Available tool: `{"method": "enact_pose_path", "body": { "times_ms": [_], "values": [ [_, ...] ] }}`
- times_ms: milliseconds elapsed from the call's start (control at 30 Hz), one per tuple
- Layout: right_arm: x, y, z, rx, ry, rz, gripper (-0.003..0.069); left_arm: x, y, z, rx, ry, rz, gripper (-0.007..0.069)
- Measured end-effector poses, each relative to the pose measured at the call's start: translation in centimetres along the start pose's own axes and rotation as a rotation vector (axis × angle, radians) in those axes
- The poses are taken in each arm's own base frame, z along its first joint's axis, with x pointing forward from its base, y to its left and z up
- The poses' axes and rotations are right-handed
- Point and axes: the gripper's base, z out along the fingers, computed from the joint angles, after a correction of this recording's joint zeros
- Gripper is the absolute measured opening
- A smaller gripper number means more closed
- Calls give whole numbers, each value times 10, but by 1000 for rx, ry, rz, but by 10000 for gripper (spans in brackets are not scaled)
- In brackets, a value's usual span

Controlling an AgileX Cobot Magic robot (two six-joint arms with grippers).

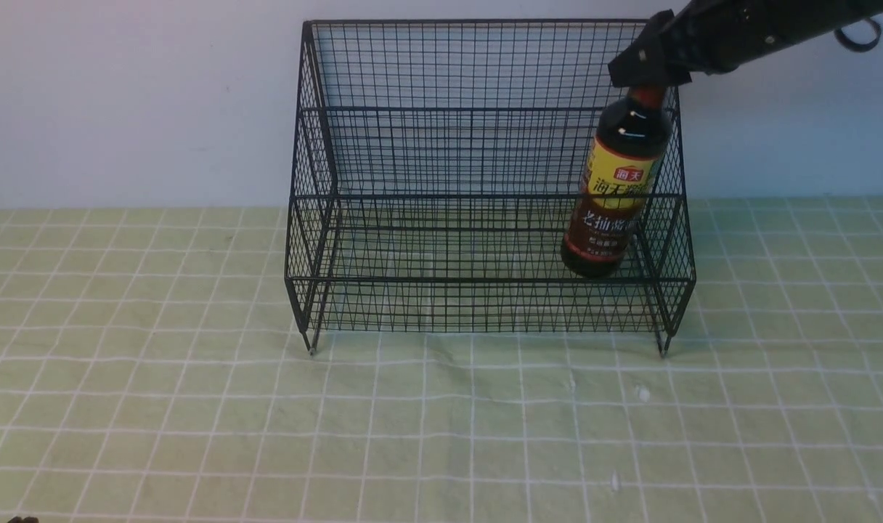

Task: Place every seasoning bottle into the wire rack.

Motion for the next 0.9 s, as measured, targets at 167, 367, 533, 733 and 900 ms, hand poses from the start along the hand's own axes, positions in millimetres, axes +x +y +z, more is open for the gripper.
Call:
{"method": "enact_pose_path", "body": {
  "times_ms": [167,367,533,733,900],
  "values": [
    [-1,2,0,-27,-14,23,451,0,0,0,0,0,0,-5],
    [-6,6,-5,-45,-46,40,494,0,0,0,0,0,0,-5],
    [-23,21,-36,-25,-129,8,495,0,0,0,0,0,0,-5],
    [-42,48,-91,10,-225,-55,479,0,0,0,0,0,0,-5],
    [-52,83,-166,112,-306,-81,332,0,0,0,0,0,0,-5]
  ]
}}
